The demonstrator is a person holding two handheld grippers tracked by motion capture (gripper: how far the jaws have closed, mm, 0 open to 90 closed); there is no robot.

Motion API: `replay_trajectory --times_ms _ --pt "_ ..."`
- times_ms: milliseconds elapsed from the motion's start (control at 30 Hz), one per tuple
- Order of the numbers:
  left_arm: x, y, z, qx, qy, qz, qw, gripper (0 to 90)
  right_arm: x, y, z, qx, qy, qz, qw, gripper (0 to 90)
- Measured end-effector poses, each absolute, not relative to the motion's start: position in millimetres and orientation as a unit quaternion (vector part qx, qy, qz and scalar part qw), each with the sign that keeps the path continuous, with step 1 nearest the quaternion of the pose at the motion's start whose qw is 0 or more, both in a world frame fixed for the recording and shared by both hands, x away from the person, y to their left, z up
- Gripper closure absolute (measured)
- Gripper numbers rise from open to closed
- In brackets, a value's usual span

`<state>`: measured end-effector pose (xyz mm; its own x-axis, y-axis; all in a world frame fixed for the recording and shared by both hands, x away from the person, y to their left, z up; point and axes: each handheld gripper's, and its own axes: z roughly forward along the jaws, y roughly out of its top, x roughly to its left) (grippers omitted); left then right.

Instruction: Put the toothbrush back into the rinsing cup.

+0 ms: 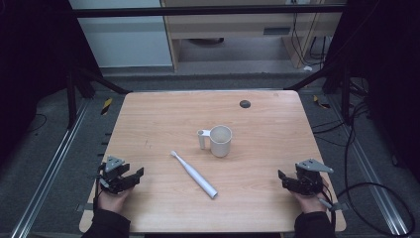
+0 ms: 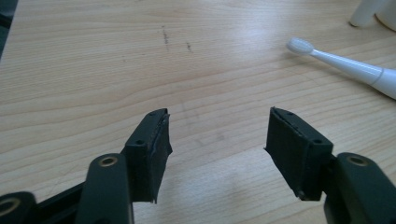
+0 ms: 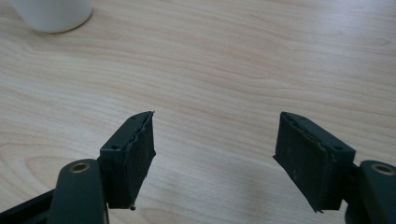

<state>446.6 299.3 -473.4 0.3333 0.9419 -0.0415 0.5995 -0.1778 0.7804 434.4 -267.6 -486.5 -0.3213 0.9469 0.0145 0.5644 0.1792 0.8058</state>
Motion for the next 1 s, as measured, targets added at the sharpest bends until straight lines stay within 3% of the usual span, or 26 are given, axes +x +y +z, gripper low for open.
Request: replay_trajectory --times_ms 333,1000 --pt "441 279 -470 0.753 0.499 0.231 0.361 55.0 427 -254 -482 0.495 0.737 0.386 0.250 32.2" --pt "438 271 -465 0.768 0.479 0.247 0.347 73.6 423 -196 -473 0.421 0.780 0.414 0.209 43.9"
